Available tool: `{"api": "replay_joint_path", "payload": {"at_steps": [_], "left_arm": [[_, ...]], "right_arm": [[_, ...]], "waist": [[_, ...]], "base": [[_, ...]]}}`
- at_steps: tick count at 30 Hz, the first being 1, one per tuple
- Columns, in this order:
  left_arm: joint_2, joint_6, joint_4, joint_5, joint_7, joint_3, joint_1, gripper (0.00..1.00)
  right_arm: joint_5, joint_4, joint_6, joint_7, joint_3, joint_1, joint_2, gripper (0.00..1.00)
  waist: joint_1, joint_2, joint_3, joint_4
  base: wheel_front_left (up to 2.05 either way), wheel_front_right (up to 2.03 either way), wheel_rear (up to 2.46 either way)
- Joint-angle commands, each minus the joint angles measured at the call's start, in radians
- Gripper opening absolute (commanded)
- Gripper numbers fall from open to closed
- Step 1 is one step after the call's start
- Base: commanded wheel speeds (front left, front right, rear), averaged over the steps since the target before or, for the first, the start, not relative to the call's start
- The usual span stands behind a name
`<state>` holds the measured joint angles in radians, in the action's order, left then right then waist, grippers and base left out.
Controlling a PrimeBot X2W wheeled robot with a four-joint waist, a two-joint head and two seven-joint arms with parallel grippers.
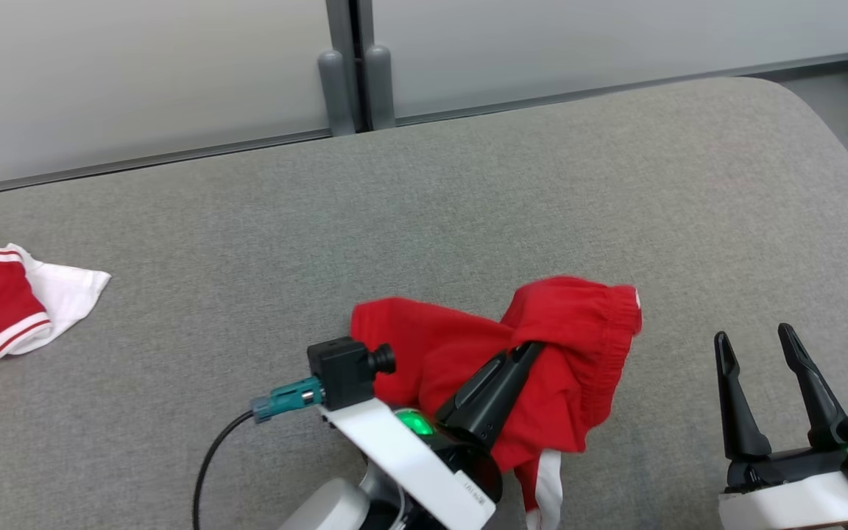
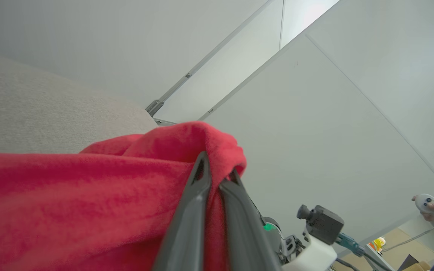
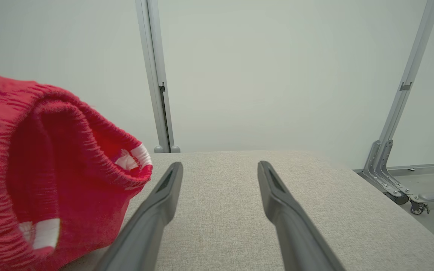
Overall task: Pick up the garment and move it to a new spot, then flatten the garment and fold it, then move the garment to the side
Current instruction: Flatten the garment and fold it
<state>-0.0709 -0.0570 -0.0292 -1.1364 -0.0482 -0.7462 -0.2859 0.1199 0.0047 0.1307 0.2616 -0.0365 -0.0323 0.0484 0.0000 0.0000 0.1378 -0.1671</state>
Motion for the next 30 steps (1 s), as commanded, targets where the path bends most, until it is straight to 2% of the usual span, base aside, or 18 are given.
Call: {"api": "replay_joint_path", "payload": {"at_steps": [1,5,7,12,13,16,19,21,28,29,30], "left_arm": [[-0.009,0.006,-0.019,-0.013,0.008,0.009,0.009,0.0],[-0.021,0.045,-0.174,-0.128,0.06,0.046,0.058,0.0],[-0.007,0.066,-0.233,-0.207,0.066,0.069,0.08,0.0],[0.016,0.131,-0.308,-0.46,0.0,0.132,0.109,0.0],[0.018,0.144,-0.302,-0.478,-0.021,0.139,0.101,0.0],[0.018,0.179,-0.231,-0.471,-0.083,0.157,0.088,0.0],[0.0,0.195,-0.115,-0.421,-0.122,0.165,0.093,0.0],[-0.035,0.202,-0.023,-0.361,-0.149,0.171,0.094,0.0],[-0.073,0.187,0.233,-0.249,-0.187,0.163,0.098,0.0],[-0.079,0.185,0.254,-0.237,-0.188,0.156,0.095,0.12],[-0.089,0.187,0.272,-0.22,-0.19,0.148,0.09,0.38]], "right_arm": [[-0.004,-0.002,0.0,0.005,-0.005,-0.012,0.004,1.0],[-0.007,-0.001,0.0,0.005,-0.005,-0.016,0.004,1.0],[-0.005,0.002,0.0,0.005,-0.001,-0.015,0.004,1.0],[0.007,0.007,0.0,0.005,0.017,-0.002,0.004,1.0],[0.008,0.006,0.0,0.005,0.019,-0.002,0.004,1.0],[0.012,0.006,0.0,0.005,0.014,-0.004,0.004,1.0],[0.013,0.006,0.0,0.005,0.01,-0.009,0.004,1.0],[0.015,0.006,0.0,0.005,0.007,-0.009,0.004,1.0],[0.019,0.009,0.0,0.005,0.002,0.003,0.004,1.0],[0.019,0.009,0.0,0.005,0.001,0.003,0.004,1.0],[0.018,0.009,0.0,0.005,0.001,0.002,0.004,1.0]], "waist": [[0.0,0.0,-0.011,0.012],[0.0,0.0,-0.019,0.019],[0.0,0.0,-0.021,0.015],[0.0,0.0,-0.016,-0.011],[0.0,0.0,-0.014,-0.017],[0.0,0.0,-0.007,-0.031],[0.0,0.0,-0.001,-0.04],[0.0,0.0,0.003,-0.042],[0.0,0.0,0.009,-0.034],[0.0,0.0,0.009,-0.031],[0.0,0.0,0.008,-0.029]], "base": [[0.0,0.0,0.0],[0.0,0.0,0.0],[0.0,0.0,0.0],[0.0,0.0,0.0],[0.0,0.0,0.0],[0.0,0.0,0.0],[0.0,0.0,0.0],[0.0,0.0,0.0],[0.0,0.0,0.0],[0.0,0.0,0.0],[0.0,0.0,0.0]]}}
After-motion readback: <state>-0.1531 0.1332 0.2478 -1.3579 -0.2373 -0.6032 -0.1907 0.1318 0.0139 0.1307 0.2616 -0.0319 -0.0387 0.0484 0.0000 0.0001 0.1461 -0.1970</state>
